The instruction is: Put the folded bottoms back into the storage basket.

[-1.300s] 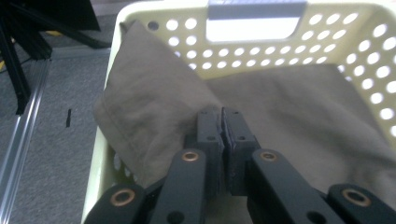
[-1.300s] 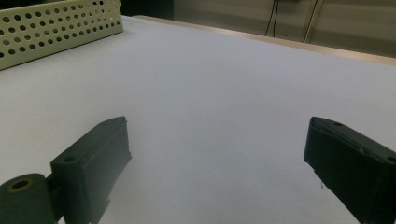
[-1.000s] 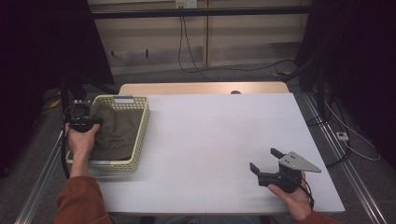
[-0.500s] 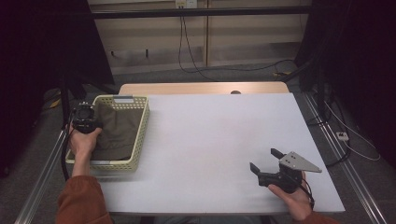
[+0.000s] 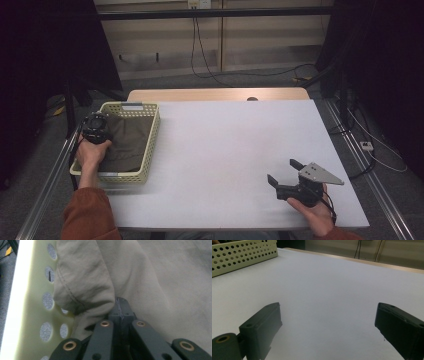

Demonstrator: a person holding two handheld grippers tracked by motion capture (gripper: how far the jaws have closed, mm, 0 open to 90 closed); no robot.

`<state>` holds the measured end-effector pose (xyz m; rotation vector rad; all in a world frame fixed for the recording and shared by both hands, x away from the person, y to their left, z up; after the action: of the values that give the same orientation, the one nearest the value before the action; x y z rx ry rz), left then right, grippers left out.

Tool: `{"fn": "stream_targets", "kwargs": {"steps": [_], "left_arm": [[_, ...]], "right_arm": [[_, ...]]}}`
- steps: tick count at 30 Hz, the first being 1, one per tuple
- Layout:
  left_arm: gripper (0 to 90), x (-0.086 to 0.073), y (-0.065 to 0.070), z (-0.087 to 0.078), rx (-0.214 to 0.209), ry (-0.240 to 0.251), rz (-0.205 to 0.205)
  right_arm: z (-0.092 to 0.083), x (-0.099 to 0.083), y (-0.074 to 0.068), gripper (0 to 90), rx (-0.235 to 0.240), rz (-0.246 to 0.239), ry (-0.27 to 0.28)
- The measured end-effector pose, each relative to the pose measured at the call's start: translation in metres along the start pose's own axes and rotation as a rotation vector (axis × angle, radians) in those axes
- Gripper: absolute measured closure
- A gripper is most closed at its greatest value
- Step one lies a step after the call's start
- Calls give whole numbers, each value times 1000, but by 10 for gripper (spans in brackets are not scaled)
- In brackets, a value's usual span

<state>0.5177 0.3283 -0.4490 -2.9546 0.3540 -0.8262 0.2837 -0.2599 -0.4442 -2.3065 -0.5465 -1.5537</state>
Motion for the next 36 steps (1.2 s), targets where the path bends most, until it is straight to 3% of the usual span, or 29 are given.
{"fn": "stream_targets", "kwargs": {"steps": [13,18,22,27,33,34,36], "left_arm": [[896,1,0,0,-16,5,3],[857,1,-1,-4,-50,49,-17],[831,2,-1,-8,-69,64,3],[794,3,-2,-14,-110,137,-21],[656,4,0,-25,-191,251,3],[642,5,-1,-27,-193,264,14],[585,7,-1,-31,-178,282,-3]], "right_arm": [[0,0,0,70,1,-3,2],[1,1,0,70,6,-2,5],[1,0,2,70,9,5,4],[2,1,2,70,13,5,6],[3,1,1,70,17,6,5],[3,1,2,70,16,7,4],[3,1,3,70,14,7,6]]}}
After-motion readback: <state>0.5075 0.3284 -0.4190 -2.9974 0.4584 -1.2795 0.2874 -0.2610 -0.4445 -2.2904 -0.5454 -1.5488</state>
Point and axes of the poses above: each handheld gripper's, and its own axes: z roughly forward along the jaws, x roughly out of its top, y roughly to its right, the point moved 2 cm from there along z, roughly forward along the jaws, and after that the axes turned 1 degree about x, right-handed, at the moved point
